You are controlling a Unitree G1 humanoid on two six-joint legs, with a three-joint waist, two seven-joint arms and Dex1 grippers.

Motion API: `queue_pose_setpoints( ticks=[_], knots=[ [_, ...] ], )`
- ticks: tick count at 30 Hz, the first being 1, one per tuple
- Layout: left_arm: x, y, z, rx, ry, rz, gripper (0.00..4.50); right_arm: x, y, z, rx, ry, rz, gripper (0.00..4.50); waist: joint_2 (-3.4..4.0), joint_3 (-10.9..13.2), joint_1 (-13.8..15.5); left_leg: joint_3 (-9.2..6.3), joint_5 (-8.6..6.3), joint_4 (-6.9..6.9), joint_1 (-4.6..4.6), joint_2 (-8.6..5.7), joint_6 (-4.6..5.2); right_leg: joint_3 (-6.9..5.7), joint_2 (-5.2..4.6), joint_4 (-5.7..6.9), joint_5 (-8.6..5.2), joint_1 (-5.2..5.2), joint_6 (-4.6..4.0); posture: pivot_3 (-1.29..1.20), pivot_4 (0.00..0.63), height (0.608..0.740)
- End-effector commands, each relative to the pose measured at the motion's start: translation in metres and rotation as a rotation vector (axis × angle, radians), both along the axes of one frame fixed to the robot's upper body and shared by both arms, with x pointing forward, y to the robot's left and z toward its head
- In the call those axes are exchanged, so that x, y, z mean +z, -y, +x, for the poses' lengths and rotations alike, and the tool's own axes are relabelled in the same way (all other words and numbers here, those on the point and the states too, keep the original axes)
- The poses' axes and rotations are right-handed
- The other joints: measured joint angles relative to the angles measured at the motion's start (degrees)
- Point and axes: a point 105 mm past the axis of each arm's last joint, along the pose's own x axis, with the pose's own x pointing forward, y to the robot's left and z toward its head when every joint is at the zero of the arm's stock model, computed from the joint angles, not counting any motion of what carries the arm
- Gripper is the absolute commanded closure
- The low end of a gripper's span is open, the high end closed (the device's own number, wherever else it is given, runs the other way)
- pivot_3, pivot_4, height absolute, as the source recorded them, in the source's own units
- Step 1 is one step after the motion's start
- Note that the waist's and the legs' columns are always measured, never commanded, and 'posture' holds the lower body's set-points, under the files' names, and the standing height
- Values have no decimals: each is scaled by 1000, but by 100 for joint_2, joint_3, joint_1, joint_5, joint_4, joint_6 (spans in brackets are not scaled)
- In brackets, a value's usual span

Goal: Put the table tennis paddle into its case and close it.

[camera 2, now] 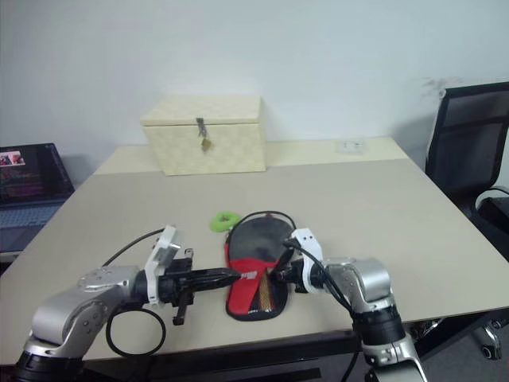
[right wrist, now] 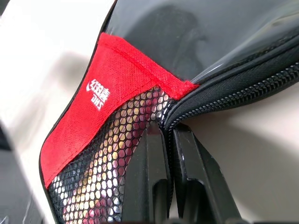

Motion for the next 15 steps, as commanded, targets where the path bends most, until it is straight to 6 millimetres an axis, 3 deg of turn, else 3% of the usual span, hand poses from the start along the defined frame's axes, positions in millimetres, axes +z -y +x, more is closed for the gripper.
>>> queue_pose_setpoints(
  ticks=[1,7,15],
  knots=[
    [9,4,-7,-39,39,0,4500,10,-5,-12,39,17,29,4495,0,0,16,1,0,0,1,0,0,-1,0,0,0,1,1,0,150,740],
    [8,2,-5,-33,40,7,4500,6,2,-22,20,-5,18,4495,0,0,37,12,0,-3,-4,-1,0,-3,1,-12,-2,1,3,0,150,740],
    [6,1,-5,-30,41,17,4500,4,-4,-35,21,-24,30,4495,-1,0,38,12,-2,-8,-7,0,-2,-4,1,-24,-2,1,3,0,150,740]
  ],
)
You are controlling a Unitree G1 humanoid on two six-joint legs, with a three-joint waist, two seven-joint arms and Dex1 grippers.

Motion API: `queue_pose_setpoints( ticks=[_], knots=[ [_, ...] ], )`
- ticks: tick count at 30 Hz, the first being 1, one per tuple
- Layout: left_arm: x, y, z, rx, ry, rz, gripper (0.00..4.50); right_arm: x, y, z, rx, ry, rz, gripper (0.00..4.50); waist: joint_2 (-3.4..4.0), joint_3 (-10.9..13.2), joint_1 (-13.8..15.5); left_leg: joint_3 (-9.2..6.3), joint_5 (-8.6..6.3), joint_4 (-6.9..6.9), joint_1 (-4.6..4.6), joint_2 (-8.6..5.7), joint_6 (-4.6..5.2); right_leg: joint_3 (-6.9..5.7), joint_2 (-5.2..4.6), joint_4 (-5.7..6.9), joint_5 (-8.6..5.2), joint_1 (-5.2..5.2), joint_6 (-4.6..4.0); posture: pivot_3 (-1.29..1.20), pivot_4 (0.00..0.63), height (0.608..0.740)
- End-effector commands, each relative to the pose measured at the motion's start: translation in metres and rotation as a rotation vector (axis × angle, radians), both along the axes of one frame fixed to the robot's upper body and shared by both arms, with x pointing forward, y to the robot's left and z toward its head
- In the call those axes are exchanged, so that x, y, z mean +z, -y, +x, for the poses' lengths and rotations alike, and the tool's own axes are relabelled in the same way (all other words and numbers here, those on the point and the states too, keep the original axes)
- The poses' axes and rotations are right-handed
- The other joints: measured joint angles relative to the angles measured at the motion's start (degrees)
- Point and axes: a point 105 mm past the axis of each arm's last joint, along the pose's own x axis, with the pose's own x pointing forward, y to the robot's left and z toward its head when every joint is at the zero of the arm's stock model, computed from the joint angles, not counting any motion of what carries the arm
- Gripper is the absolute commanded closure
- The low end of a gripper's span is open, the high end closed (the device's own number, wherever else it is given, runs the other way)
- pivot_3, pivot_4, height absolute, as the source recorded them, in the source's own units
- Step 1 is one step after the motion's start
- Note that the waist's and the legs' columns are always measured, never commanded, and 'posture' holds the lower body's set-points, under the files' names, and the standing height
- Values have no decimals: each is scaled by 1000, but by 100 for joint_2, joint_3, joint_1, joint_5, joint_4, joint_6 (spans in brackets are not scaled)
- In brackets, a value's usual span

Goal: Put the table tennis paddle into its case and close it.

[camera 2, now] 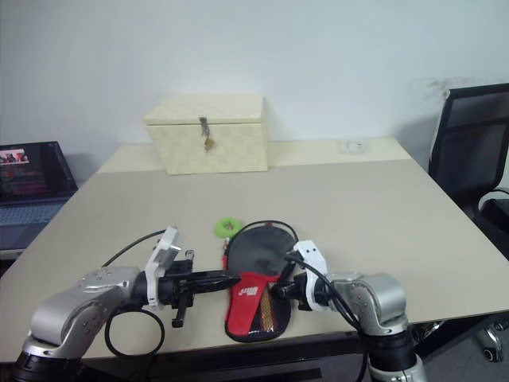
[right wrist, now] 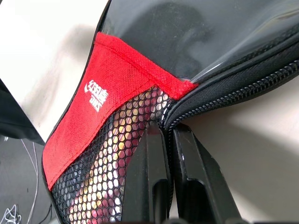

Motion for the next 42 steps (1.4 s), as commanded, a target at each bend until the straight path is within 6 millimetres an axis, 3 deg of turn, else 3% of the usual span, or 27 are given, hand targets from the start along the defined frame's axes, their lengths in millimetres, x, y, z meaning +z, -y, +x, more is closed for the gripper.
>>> queue_pose_setpoints(
  ticks=[1,11,14,20,25,27,31,39,42],
  knots=[
    [6,0,-3,-21,39,9,4500,7,-8,-8,36,15,33,4495,0,0,0,0,0,0,0,0,0,1,0,0,0,0,0,0,150,740],
    [4,-1,-1,-13,46,21,4500,4,-4,-4,-22,2,31,4495,-1,-1,-1,3,0,0,1,-1,0,0,1,-3,0,1,0,0,150,740],
    [3,-3,1,4,52,23,4500,9,3,-3,-32,41,11,3675,-1,0,0,3,0,0,1,-1,0,0,1,-4,0,1,0,0,150,740],
    [0,-8,9,69,78,36,4500,46,-1,-16,146,283,-55,1690,0,0,1,3,0,-2,-4,0,0,0,1,-21,0,2,1,0,150,740],
    [2,-10,13,90,88,33,4500,75,1,-20,255,377,9,41,-2,1,2,2,0,-2,-7,-1,0,-5,2,-28,0,3,1,0,150,740],
    [3,-12,19,125,108,35,4500,83,3,-14,259,401,45,41,-3,1,4,3,0,-2,-8,-1,0,-4,1,-29,0,4,2,0,150,740],
    [5,-14,24,154,117,31,4500,82,9,1,243,441,-4,41,-4,2,16,4,0,-1,-9,-1,1,-5,1,-32,1,6,3,0,150,740],
    [7,-16,21,164,119,34,4500,72,46,27,232,558,-242,41,-9,5,23,8,0,0,-19,-1,1,-7,0,-38,1,2,4,0,150,740],
    [8,-18,22,175,122,33,4500,85,52,31,225,584,-205,41,-12,7,22,9,0,0,-18,-1,1,-6,0,-37,2,2,4,0,150,740]
  ],
)
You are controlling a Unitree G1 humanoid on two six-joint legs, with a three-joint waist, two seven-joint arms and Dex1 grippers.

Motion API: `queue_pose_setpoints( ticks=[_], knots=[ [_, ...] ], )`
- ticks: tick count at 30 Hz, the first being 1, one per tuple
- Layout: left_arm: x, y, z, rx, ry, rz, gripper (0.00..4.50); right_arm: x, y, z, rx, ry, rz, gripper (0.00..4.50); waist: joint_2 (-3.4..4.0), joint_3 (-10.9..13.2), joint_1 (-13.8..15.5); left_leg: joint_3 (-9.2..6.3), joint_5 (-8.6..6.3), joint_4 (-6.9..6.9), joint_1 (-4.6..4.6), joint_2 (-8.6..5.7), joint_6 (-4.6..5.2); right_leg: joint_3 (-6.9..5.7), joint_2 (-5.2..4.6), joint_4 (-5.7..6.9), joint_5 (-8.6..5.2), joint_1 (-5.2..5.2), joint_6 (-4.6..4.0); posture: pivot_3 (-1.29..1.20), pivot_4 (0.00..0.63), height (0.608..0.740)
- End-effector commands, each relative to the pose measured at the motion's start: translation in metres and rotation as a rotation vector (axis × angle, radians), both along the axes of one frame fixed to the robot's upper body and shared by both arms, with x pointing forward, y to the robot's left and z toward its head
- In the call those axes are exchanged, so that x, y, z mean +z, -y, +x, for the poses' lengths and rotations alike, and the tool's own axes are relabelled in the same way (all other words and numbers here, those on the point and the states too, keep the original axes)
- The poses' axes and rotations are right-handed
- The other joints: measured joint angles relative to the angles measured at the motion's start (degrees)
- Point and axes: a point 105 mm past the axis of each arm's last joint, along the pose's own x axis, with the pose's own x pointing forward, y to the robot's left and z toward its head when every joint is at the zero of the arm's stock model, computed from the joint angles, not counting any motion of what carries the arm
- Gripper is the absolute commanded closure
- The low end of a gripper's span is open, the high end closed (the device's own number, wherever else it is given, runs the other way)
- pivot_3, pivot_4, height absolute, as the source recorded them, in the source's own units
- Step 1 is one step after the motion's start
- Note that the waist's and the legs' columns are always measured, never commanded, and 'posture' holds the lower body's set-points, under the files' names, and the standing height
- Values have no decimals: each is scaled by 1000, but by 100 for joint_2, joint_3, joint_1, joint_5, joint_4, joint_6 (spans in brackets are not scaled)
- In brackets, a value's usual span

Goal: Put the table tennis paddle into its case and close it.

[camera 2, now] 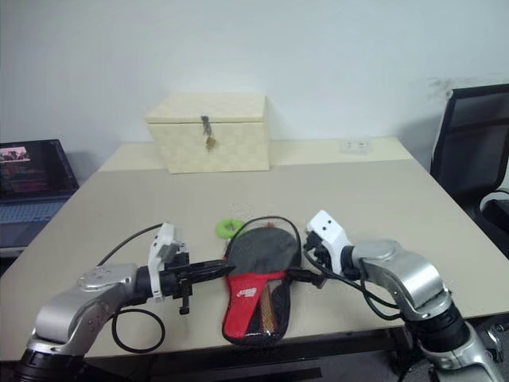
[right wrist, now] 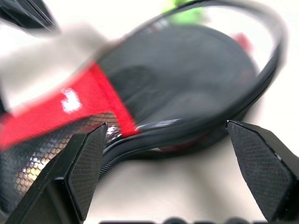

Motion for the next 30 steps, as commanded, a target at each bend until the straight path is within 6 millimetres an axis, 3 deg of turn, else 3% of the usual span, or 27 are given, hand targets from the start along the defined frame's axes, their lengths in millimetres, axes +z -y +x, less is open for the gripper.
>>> queue_pose_setpoints(
  ticks=[1,4,6,12,15,21,26,30],
  knots=[
    [12,-3,-1,11,51,-6,4500,32,-6,1,58,83,90,41,0,1,-1,1,0,0,2,0,0,1,0,1,0,0,0,0,150,740],
    [12,-4,0,22,52,-6,4500,49,-23,-8,142,79,221,41,-2,2,-1,-1,0,0,2,1,0,-1,2,3,0,0,-1,0,150,740],
    [12,-5,2,31,54,-6,4500,50,-34,-12,169,63,258,41,-2,1,2,-5,0,0,0,3,0,-3,2,3,0,0,-1,0,150,740],
    [7,-8,23,148,97,26,4500,19,-70,-7,142,9,264,41,-2,1,19,-12,0,4,-3,4,0,-8,-3,4,2,1,-1,0,150,740],
    [7,-19,45,282,142,60,3918,16,-77,-8,131,-4,288,0,-3,1,53,-16,1,6,-7,3,-1,-12,-4,5,8,1,-11,0,150,740],
    [9,-30,76,428,195,97,1790,11,-78,-8,117,-12,283,0,-3,1,92,-18,0,7,-11,1,-1,-16,-6,3,15,0,-21,0,150,740],
    [10,-32,113,573,188,80,37,10,-78,-6,109,-5,276,0,-4,1,181,-26,1,14,-16,-6,-1,-30,-6,6,17,-1,-21,0,150,740],
    [7,-31,134,615,130,69,14,11,-80,-5,105,0,274,0,-5,1,184,-27,1,14,-21,-8,-1,-37,-6,4,20,-1,-21,0,150,740]
  ],
)
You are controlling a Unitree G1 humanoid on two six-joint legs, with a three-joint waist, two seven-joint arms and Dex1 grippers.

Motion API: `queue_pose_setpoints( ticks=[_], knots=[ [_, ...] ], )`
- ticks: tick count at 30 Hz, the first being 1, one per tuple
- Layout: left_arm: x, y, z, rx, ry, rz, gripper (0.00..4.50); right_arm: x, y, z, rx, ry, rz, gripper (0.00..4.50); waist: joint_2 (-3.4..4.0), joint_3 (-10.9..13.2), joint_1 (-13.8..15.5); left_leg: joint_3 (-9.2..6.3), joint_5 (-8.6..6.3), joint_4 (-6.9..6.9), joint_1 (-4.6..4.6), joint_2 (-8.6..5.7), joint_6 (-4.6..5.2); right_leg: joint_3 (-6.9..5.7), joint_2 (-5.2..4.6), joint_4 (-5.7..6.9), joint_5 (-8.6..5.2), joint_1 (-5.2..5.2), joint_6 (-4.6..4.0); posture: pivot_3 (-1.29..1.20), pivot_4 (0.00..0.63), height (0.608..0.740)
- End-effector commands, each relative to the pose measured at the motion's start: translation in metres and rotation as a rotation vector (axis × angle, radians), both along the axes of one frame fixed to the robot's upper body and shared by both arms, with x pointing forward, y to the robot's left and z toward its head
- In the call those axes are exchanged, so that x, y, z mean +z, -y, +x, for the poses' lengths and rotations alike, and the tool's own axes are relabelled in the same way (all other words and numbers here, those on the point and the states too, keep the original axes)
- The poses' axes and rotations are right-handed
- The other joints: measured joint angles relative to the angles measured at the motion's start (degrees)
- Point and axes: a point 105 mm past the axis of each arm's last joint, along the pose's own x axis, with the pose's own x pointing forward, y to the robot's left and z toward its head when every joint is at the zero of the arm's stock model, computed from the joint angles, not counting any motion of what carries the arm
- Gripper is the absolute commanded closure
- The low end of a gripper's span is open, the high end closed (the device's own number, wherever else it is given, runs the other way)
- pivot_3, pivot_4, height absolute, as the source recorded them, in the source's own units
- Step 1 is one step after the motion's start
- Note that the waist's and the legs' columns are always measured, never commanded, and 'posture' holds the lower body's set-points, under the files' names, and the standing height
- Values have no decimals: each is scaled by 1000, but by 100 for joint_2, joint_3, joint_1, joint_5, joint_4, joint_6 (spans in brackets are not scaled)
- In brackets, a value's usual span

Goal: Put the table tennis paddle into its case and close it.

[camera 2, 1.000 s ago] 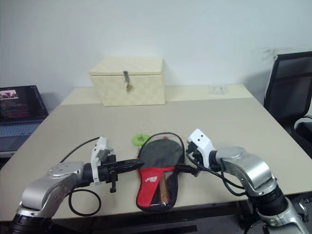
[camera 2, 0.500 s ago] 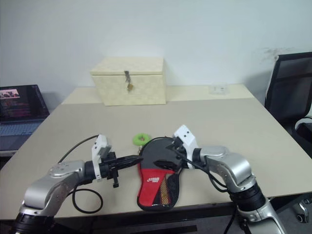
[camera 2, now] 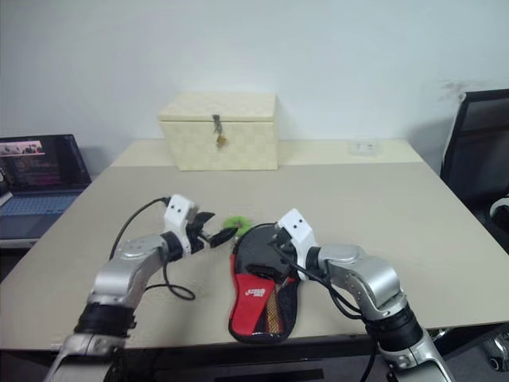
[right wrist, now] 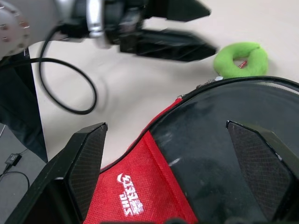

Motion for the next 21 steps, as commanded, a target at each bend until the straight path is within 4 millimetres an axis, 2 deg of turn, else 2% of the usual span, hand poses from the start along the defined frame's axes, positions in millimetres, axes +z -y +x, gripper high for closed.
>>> queue_pose_setpoints(
  ticks=[1,9,16,21],
  knots=[
    [7,-1,17,36,2,-1,14,10,-3,2,-2,51,15,0,0,0,2,-3,0,0,-1,0,0,-14,0,1,0,0,0,0,150,740],
    [-12,-6,42,92,-118,-7,14,8,0,8,-54,57,8,0,0,0,10,-49,1,8,-33,-5,0,-77,-2,-1,2,-8,-4,0,150,740],
    [-32,2,45,80,-180,15,14,7,0,10,-71,65,4,0,0,0,17,-55,1,11,-38,-7,-1,-84,-2,0,2,-8,-4,0,150,740],
    [-39,9,45,65,-202,31,14,6,1,11,-75,66,3,0,0,0,28,-57,1,17,-38,-9,-1,-85,-2,4,2,-7,-4,0,150,740]
  ],
)
